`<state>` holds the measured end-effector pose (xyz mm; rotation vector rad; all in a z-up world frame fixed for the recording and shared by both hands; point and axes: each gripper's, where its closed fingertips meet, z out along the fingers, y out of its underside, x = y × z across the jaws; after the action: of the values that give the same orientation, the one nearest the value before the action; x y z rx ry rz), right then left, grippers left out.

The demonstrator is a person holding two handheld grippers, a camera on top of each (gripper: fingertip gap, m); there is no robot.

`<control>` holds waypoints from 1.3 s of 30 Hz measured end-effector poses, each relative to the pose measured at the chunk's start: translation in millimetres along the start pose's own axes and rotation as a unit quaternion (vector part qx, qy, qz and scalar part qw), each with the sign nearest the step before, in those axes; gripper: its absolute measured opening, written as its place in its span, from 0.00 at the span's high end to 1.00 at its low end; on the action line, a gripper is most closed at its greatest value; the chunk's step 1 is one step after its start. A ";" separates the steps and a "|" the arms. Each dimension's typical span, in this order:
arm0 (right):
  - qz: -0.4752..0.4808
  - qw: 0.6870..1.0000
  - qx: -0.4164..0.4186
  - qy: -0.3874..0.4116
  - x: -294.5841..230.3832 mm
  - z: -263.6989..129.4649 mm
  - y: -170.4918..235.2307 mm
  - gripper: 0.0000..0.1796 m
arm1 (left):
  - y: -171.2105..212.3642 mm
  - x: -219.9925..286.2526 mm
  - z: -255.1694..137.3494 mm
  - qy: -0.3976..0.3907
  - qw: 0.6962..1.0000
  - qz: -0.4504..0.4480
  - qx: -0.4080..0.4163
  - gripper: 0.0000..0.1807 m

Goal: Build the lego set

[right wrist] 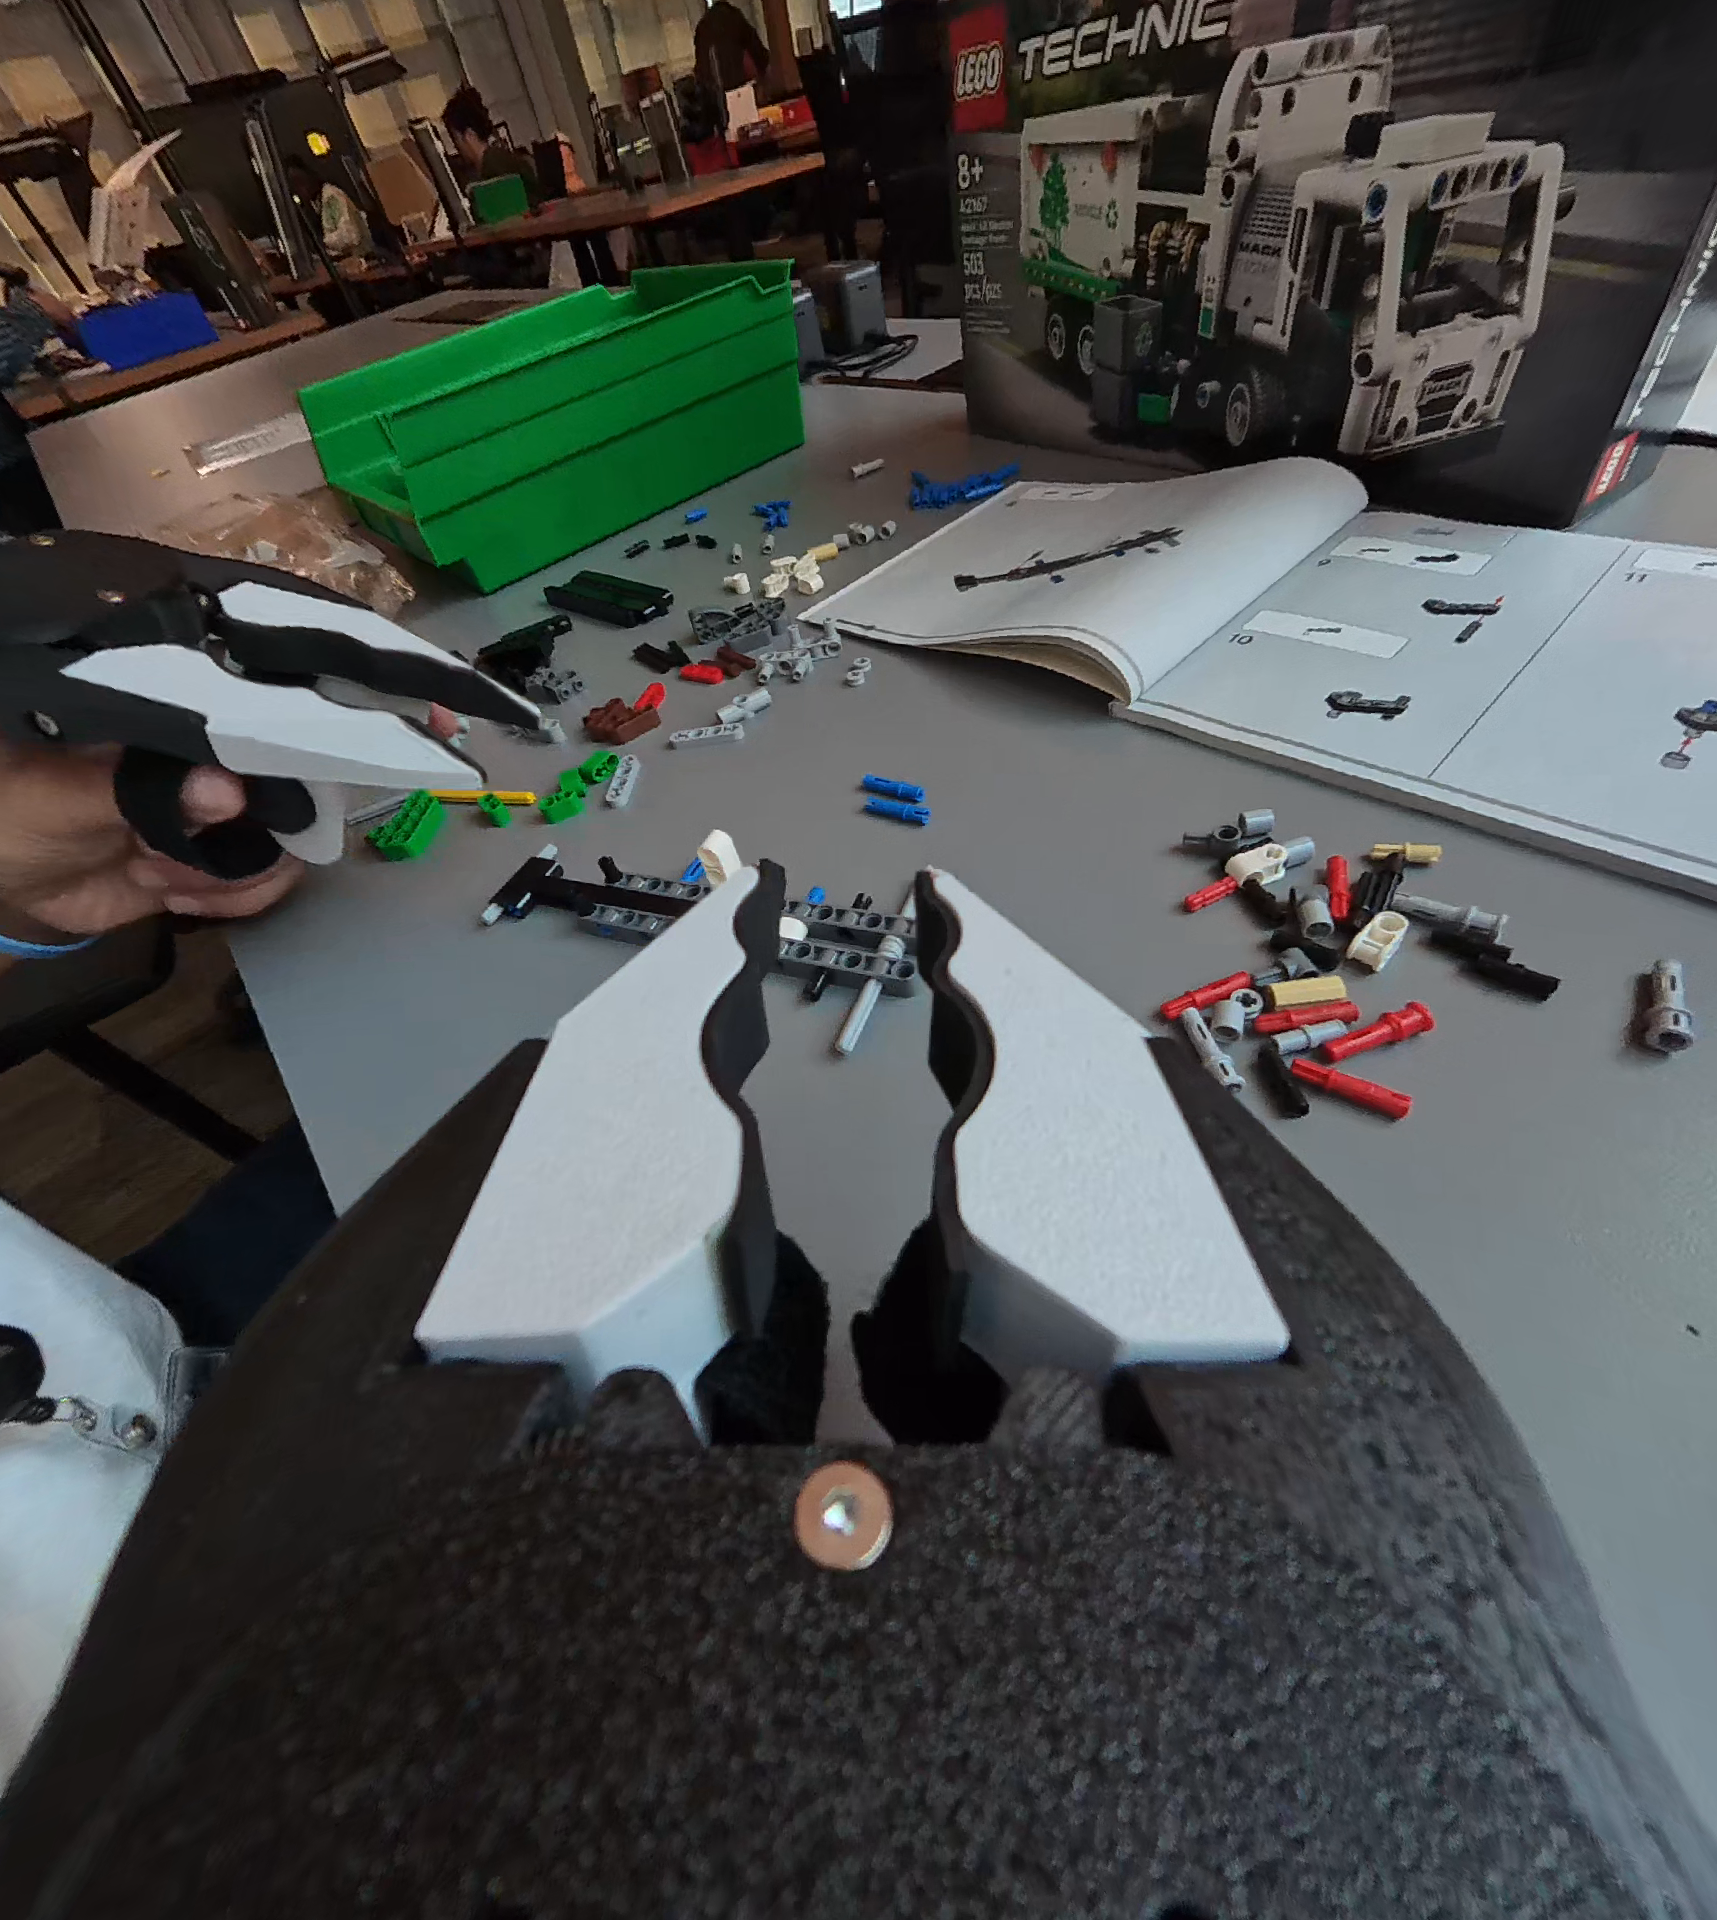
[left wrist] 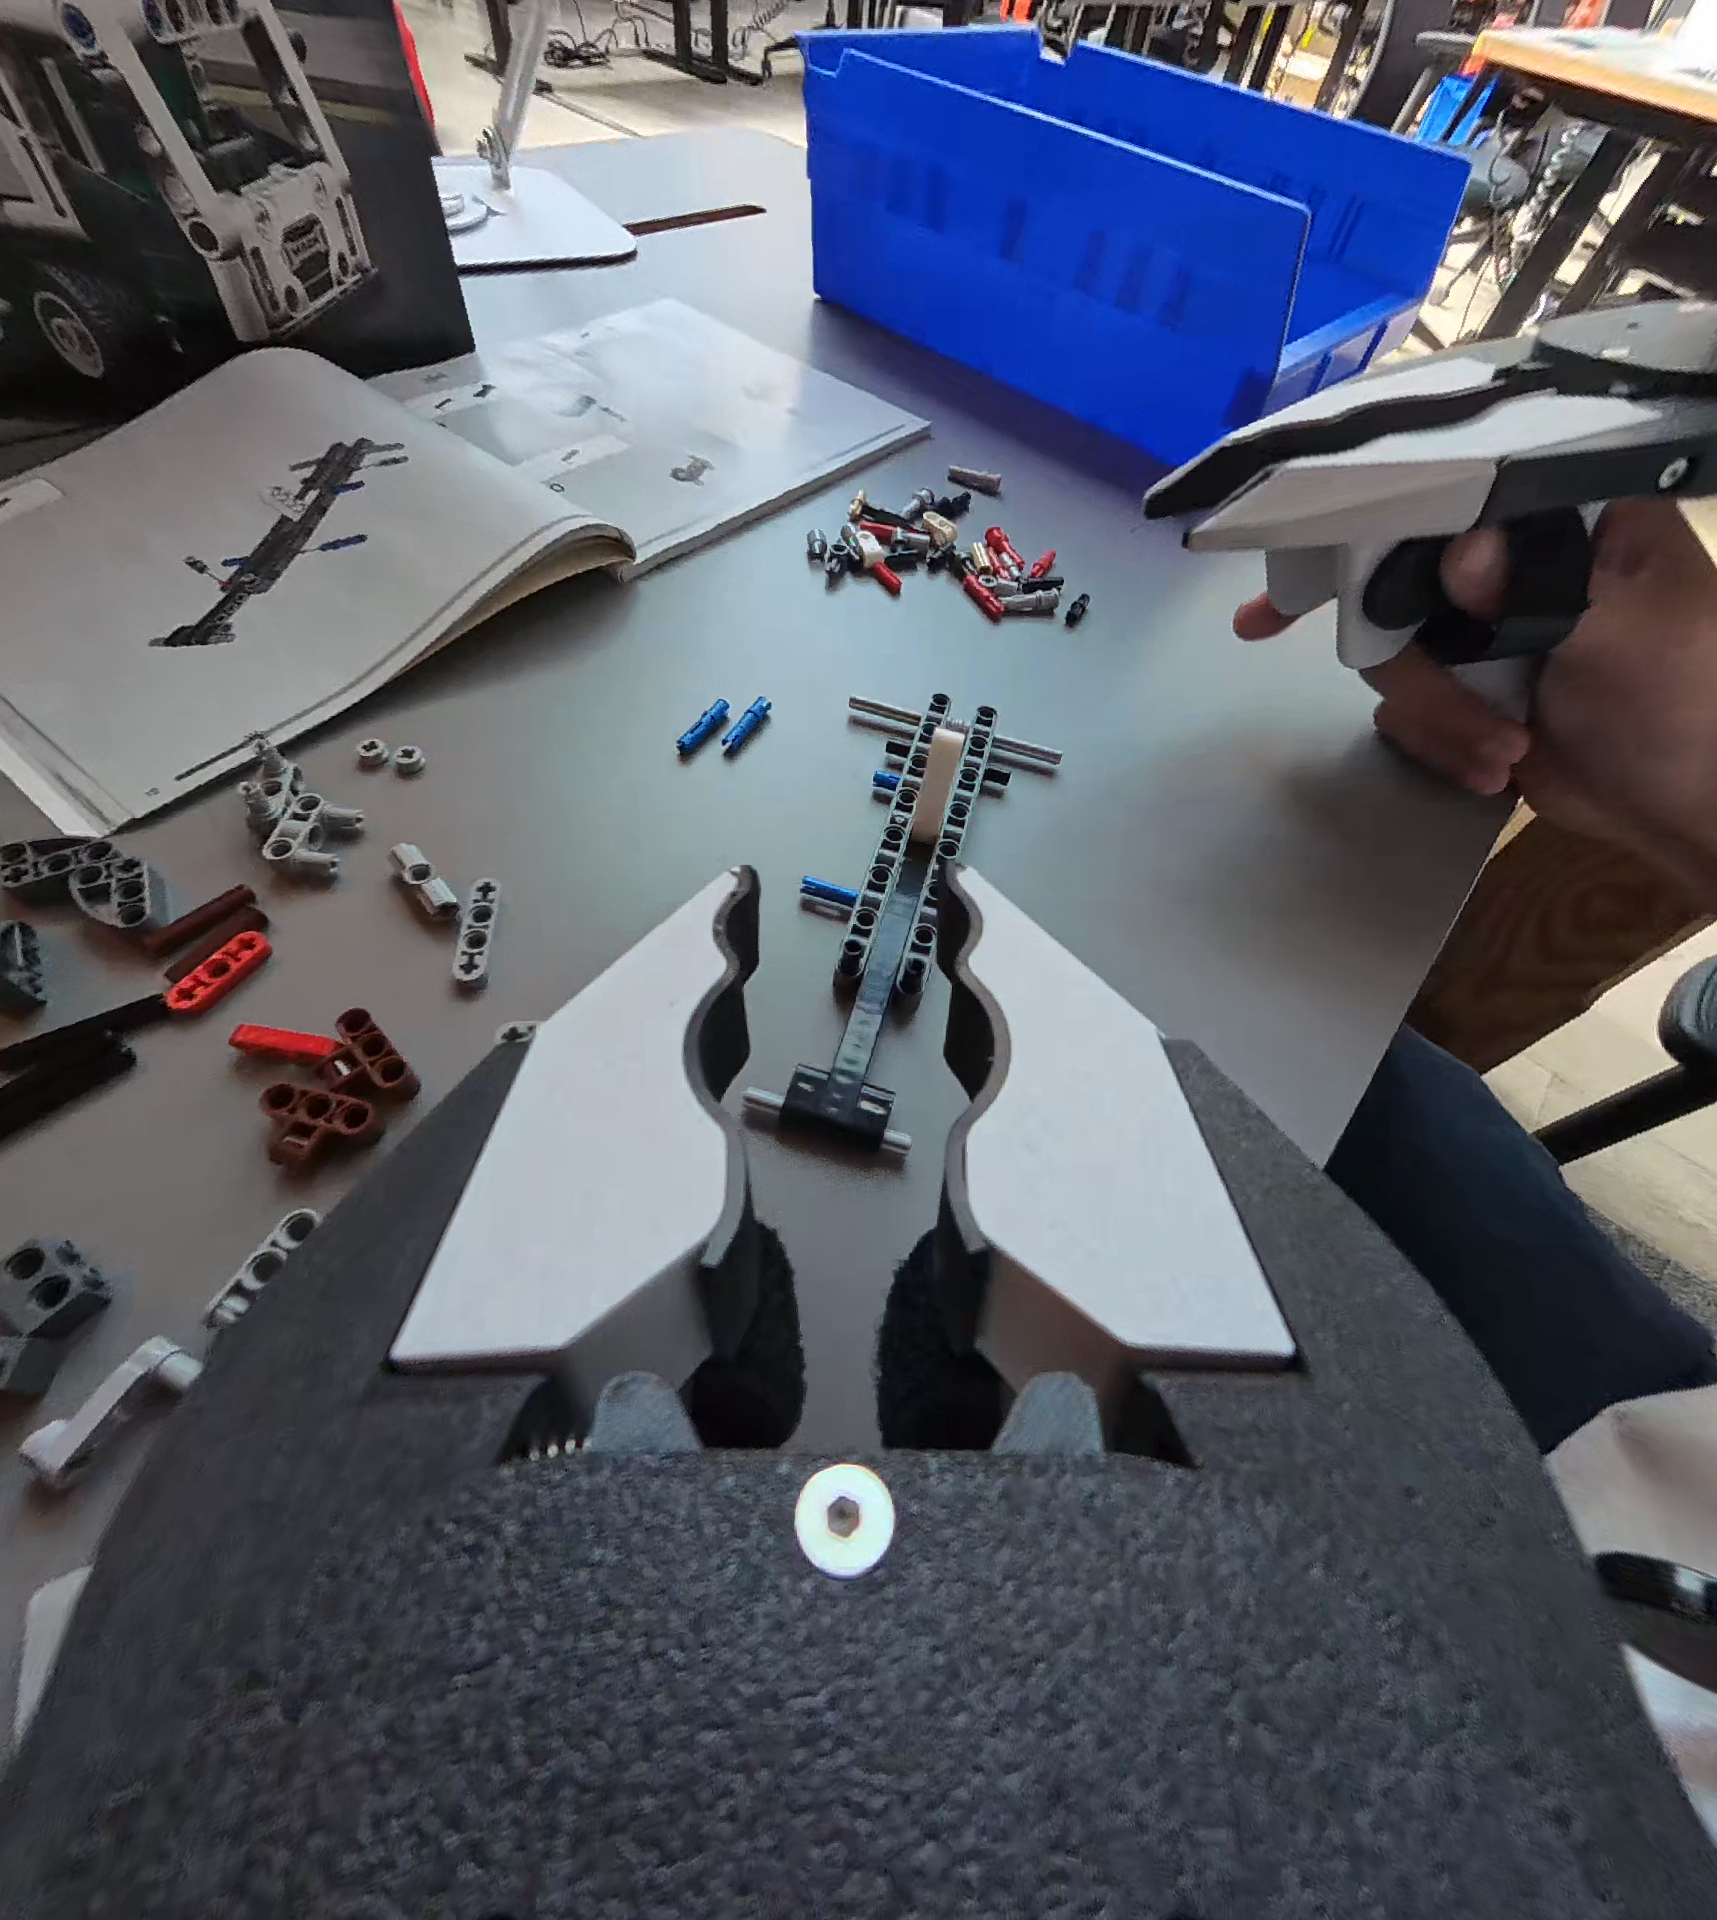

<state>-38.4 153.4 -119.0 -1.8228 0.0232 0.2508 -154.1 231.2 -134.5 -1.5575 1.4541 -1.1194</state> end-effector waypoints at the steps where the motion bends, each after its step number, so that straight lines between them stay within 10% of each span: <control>1: -0.010 1.000 -0.003 0.003 -1.3 0.6 0.7 0.86 | -0.9 -1.8 -2.4 0.000 1.000 -0.012 0.003 0.82; 12: -0.010 0.999 -0.034 0.003 -1.1 7.2 8.5 0.83 | -6.1 -4.1 10.3 0.040 0.997 -0.049 -0.038 0.82; 21: 0.035 0.999 -0.007 -0.022 1.4 1.7 1.7 0.84 | -23.6 -54.3 32.0 -0.002 0.980 0.145 -0.138 0.84; 39: 0.068 0.996 0.016 -0.051 0.0 -3.5 -4.0 0.84 | 13.7 -50.5 111.6 0.131 0.926 0.219 -0.278 0.98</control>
<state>-37.3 151.1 -114.4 -1.7764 0.0783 0.4372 -54.8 273.6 -193.9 -1.3495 2.3150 -0.6925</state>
